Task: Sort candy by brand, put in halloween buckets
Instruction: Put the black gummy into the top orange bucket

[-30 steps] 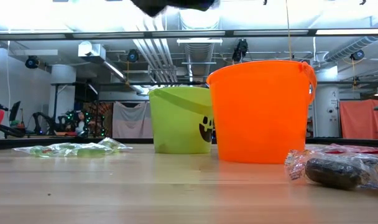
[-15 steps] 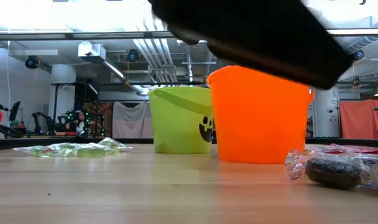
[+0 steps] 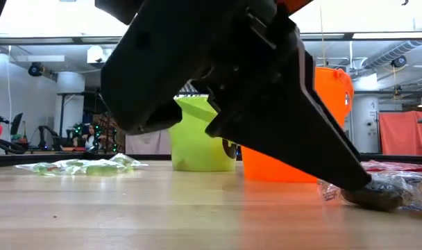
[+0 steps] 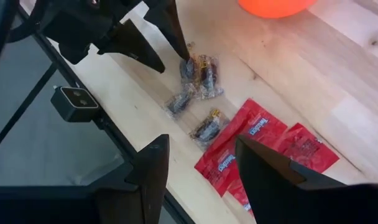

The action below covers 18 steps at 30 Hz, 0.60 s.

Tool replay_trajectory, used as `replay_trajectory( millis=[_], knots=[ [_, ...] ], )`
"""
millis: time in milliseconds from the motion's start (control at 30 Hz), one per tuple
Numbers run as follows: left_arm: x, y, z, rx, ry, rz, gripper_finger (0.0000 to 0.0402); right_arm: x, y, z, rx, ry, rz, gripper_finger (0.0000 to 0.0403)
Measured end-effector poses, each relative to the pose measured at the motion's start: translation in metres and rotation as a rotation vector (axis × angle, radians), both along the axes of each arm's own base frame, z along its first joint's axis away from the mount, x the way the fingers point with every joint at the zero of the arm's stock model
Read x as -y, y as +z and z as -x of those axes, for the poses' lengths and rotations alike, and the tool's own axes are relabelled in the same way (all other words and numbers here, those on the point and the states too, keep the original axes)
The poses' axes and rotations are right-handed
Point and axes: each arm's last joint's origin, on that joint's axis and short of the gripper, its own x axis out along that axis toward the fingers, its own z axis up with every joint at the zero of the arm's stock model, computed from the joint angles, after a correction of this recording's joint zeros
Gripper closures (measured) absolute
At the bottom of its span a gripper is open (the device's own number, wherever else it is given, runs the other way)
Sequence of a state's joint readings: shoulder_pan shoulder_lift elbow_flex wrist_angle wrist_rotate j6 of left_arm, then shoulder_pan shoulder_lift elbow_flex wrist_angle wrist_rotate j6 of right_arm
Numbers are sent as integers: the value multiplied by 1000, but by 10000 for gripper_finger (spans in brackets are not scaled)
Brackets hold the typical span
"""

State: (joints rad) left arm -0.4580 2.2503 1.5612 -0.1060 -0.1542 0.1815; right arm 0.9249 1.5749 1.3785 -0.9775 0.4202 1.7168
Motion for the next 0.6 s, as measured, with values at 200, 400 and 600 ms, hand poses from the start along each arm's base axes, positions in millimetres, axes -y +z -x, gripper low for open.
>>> replay_trajectory(
  millis=[200,400,600],
  knots=[
    [0,-10,-1,-11,32,-2,247,0,0,0,-3,0,4,227],
    [1,-11,-3,8,51,22,248,1,0,0,-5,0,7,227],
    [0,-12,-2,1,60,7,298,1,0,0,-6,0,7,227]
  ],
)
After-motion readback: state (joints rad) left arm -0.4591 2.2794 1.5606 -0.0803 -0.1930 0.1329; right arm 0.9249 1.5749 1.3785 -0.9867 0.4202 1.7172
